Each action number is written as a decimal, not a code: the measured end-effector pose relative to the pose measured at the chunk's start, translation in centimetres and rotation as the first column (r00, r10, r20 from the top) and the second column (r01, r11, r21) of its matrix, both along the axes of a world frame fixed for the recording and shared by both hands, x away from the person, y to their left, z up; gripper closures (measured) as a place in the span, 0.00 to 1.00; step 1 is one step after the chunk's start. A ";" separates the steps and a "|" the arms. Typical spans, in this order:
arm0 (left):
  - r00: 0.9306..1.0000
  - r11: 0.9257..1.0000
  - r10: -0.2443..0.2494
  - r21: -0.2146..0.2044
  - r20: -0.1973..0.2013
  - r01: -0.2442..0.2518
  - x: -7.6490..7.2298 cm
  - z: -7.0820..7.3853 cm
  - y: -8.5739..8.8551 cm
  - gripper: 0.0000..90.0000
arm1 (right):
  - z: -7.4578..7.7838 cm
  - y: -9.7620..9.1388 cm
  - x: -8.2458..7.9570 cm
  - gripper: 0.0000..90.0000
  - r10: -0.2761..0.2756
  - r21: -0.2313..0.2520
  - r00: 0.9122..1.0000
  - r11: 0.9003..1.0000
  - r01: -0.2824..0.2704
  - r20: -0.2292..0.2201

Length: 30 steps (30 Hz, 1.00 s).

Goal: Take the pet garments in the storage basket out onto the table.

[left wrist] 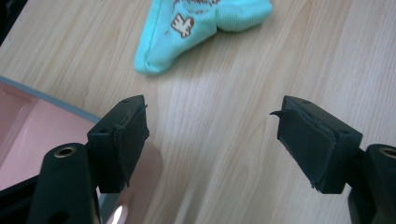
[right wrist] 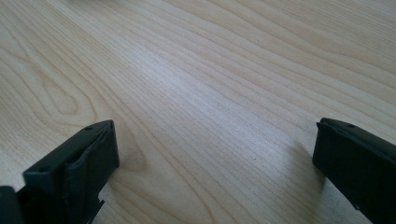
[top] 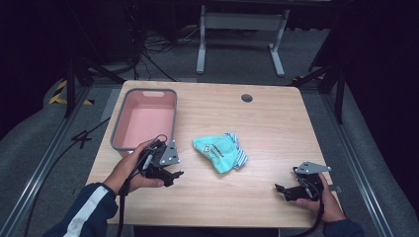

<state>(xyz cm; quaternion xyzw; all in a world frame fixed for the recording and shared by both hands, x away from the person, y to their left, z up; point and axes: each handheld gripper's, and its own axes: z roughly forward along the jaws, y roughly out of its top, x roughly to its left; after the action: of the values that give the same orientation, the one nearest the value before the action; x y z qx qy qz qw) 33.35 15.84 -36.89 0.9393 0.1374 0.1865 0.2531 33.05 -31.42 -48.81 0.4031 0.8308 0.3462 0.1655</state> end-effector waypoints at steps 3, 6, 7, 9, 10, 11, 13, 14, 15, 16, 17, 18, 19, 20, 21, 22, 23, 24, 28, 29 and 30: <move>1.000 1.000 0.009 0.002 -0.007 -0.009 -0.5 -0.4 1.0 0.27 | 0.0 0.0 0.0 0.01 0.000 0.000 1.000 1.000 0.000 0.000; 0.999 1.000 0.028 0.008 -0.020 -0.028 -0.7 -1.0 2.3 0.27 | 0.0 0.0 0.0 0.01 0.000 0.000 1.000 1.000 0.000 0.000; 0.999 0.999 0.045 0.018 -0.016 -0.045 -0.9 -1.3 2.8 0.27 | 0.0 0.0 0.0 0.01 0.000 0.000 1.000 1.000 0.000 0.000; 0.999 0.999 0.050 0.022 -0.019 -0.050 -1.0 -1.5 3.2 0.26 | 0.0 0.0 0.0 0.01 0.000 0.000 1.000 1.000 0.000 0.000; 0.998 0.998 0.059 0.025 -0.025 -0.059 -1.1 -1.8 3.6 0.26 | 0.0 0.0 0.0 0.01 0.000 0.000 1.000 1.000 0.000 0.000; 0.998 0.998 0.063 0.032 -0.029 -0.062 -1.1 -2.1 3.9 0.26 | 0.0 0.0 0.0 0.01 0.000 0.000 1.000 1.000 0.000 0.000; 0.997 0.997 0.069 0.049 -0.034 -0.068 -1.2 -2.6 4.5 0.26 | 0.0 0.0 0.0 0.01 0.000 0.000 1.000 1.000 0.000 0.000; 0.996 0.996 0.077 0.043 -0.040 -0.075 -1.3 -2.9 4.8 0.26 | 0.0 0.0 0.0 0.01 0.000 0.000 1.000 1.000 0.000 0.000; 0.996 0.996 0.079 0.039 -0.039 -0.078 -1.3 -3.1 5.0 0.26 | 0.0 0.0 0.0 0.01 0.000 0.000 1.000 1.000 0.000 0.000; 0.995 0.996 0.086 0.031 -0.045 -0.084 -1.4 -3.4 5.3 0.26 | 0.0 0.0 0.0 0.01 0.000 0.000 1.000 1.000 0.000 0.000; 0.995 0.996 0.089 0.034 -0.046 -0.088 -1.4 -3.6 5.6 0.26 | 0.0 0.0 0.0 0.01 0.000 0.000 1.000 1.000 0.000 0.000; 0.995 0.995 0.095 0.034 -0.043 -0.094 -1.4 -3.9 5.9 0.26 | 0.0 0.0 0.0 0.01 0.000 0.000 1.000 1.000 0.000 0.000; 0.994 0.995 0.100 0.026 -0.050 -0.099 -1.5 -4.3 6.3 0.26 | 0.0 0.0 0.0 0.01 0.000 0.000 1.000 1.000 0.000 0.000; 0.993 0.994 0.107 0.018 -0.056 -0.106 -1.4 -4.6 6.7 0.26 | 0.0 0.0 0.0 0.01 0.000 0.000 1.000 1.000 0.000 0.000; 0.992 0.993 0.115 0.018 -0.055 -0.114 -1.4 -5.0 7.1 0.26 | 0.0 0.0 0.0 0.01 0.000 0.000 1.000 1.000 0.000 0.000; 0.992 0.993 0.116 0.022 -0.056 -0.115 -1.4 -5.1 7.3 0.26 | 0.0 0.0 0.0 0.01 0.000 0.000 1.000 1.000 0.000 0.000; 0.991 0.992 0.123 0.018 -0.062 -0.122 -1.4 -5.4 7.7 0.26 | 0.0 0.0 0.0 0.01 0.000 0.000 1.000 1.000 0.000 0.000; 0.990 0.992 0.126 0.019 -0.064 -0.125 -1.3 -5.6 7.9 0.26 | 0.0 0.0 0.0 0.01 0.000 0.000 1.000 1.000 0.000 0.000; 0.986 0.989 0.150 -0.001 -0.068 -0.150 -1.1 -6.4 9.5 0.26 | 0.0 0.0 0.0 0.01 0.000 0.000 1.000 1.000 0.000 0.000; 0.985 0.987 0.157 -0.012 -0.076 -0.158 -1.1 -6.6 10.0 0.26 | 0.0 0.0 0.0 0.01 0.000 0.000 1.000 1.000 0.000 0.000; 0.984 0.987 0.160 -0.020 -0.080 -0.162 -1.1 -6.8 10.4 0.26 | 0.0 0.0 0.0 0.01 0.000 0.000 1.000 1.000 0.000 0.000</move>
<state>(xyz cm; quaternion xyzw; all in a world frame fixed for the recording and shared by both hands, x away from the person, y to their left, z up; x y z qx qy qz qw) 32.29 26.19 -43.70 0.9282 0.2253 0.1679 0.2438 33.05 -31.42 -48.81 0.4032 0.8308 0.3462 0.1655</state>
